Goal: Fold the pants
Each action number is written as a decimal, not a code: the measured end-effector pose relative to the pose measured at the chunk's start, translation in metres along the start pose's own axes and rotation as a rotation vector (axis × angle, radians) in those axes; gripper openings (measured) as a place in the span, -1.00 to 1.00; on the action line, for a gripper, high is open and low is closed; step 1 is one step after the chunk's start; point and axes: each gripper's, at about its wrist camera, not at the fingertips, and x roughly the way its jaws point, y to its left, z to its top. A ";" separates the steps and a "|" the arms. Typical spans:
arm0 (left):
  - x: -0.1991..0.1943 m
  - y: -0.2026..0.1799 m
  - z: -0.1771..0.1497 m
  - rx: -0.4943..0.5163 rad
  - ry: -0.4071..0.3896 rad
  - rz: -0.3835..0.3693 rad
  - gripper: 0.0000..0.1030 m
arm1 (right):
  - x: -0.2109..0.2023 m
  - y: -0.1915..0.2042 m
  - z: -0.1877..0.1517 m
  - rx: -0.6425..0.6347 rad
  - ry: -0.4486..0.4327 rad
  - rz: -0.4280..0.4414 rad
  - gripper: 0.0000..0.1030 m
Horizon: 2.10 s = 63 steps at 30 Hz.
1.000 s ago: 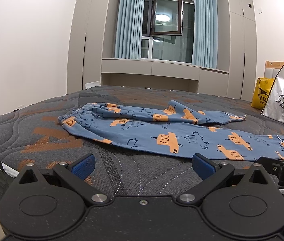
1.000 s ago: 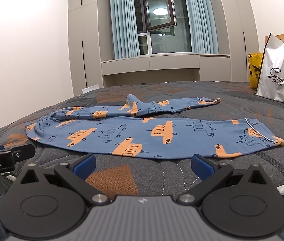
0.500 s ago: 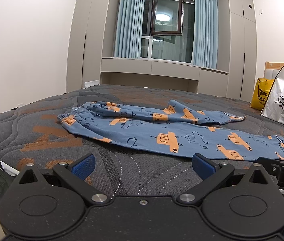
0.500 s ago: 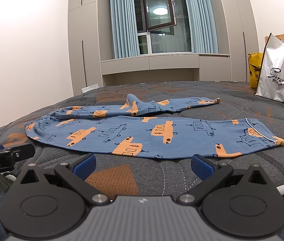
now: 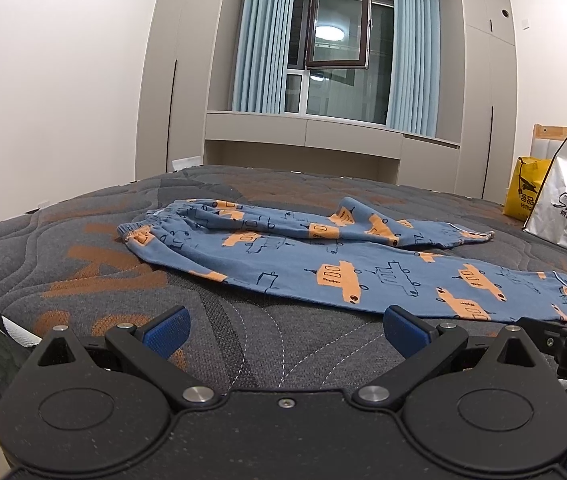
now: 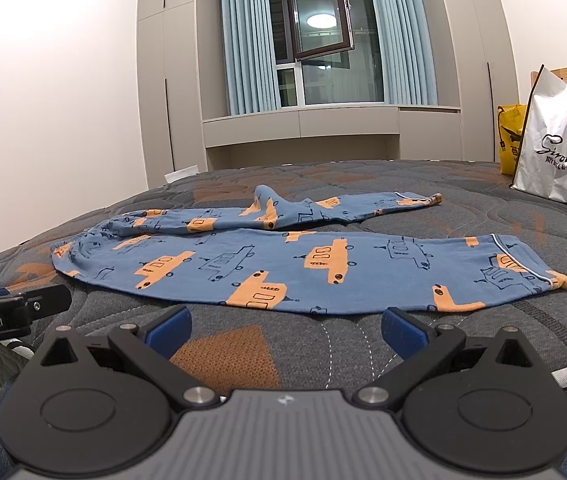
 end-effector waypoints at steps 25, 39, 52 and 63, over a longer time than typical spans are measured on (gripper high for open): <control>0.025 0.002 0.028 0.025 0.041 0.042 0.99 | 0.012 -0.009 0.018 -0.021 -0.043 0.122 1.00; 0.083 0.013 0.074 0.053 0.175 0.014 0.99 | 0.059 -0.015 0.063 -0.102 0.067 0.227 1.00; 0.170 0.038 0.142 0.151 0.142 0.041 0.99 | 0.140 -0.018 0.142 -0.369 0.154 0.178 1.00; 0.243 0.049 0.170 0.308 0.144 0.077 0.99 | 0.208 -0.033 0.162 -0.448 0.155 0.157 1.00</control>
